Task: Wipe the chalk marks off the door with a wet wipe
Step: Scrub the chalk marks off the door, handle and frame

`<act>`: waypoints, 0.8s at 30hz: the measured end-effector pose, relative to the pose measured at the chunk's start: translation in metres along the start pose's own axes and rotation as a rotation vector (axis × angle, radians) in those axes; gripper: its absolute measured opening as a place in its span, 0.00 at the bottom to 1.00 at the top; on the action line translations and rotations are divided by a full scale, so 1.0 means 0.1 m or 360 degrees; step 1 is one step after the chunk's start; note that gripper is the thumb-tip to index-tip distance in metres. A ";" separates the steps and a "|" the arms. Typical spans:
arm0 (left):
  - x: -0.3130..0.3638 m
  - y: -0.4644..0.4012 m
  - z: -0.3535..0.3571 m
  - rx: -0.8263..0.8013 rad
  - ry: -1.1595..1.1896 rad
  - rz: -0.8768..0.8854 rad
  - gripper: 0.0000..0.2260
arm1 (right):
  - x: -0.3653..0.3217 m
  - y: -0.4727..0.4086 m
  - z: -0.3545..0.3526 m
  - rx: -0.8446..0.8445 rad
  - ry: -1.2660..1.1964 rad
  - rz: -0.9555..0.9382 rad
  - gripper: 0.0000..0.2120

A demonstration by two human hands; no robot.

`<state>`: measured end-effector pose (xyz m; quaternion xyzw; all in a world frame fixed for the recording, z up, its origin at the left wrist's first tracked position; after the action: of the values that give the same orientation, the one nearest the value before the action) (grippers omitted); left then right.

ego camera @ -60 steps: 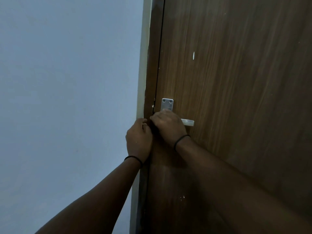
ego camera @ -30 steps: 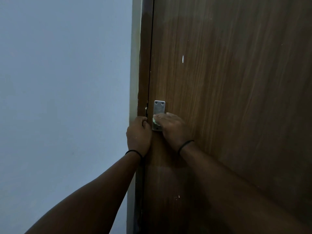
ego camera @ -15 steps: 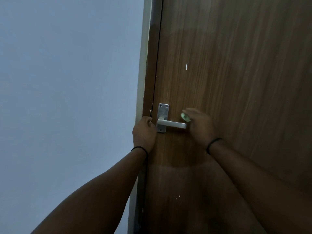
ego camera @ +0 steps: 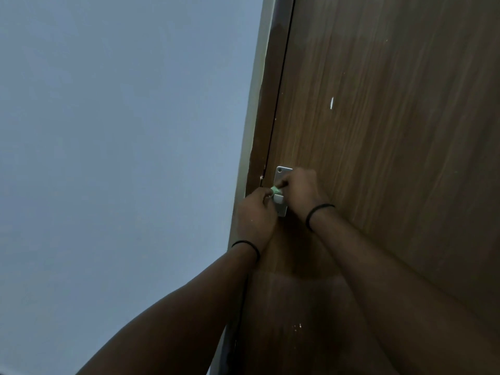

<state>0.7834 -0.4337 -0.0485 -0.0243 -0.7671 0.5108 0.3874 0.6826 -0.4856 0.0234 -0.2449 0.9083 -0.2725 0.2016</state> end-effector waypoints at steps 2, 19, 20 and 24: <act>-0.02 0.01 -0.03 0.0021 -0.0009 0.0011 0.10 | 0.24 0.03 -0.12 0.0035 -0.0040 0.0159 0.09; -0.16 -0.06 -0.17 0.0132 -0.0102 -0.0064 0.11 | -0.13 -0.18 -0.17 0.0325 -0.0159 -0.0393 0.06; -0.16 -0.06 -0.17 0.0129 -0.0088 -0.0053 0.11 | -0.02 -0.21 -0.30 0.0459 -0.0250 -0.0266 0.07; -0.09 -0.11 -0.15 0.0142 -0.0058 0.0002 0.12 | -0.02 -0.10 -0.34 0.0634 -0.0260 -0.0277 0.04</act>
<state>0.8025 -0.4316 -0.0425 0.0019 -0.7504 0.5450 0.3739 0.6704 -0.4781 0.0559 -0.2989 0.7928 -0.4420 0.2945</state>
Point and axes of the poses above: each hand's wrist, its own y-axis away from the middle knuckle, its own z-axis out of the palm, x = y × z, the point moved 10 cm from there along -y, towards the middle knuckle, and after that the axes turned 8 degrees about z, right-handed, at the moved point
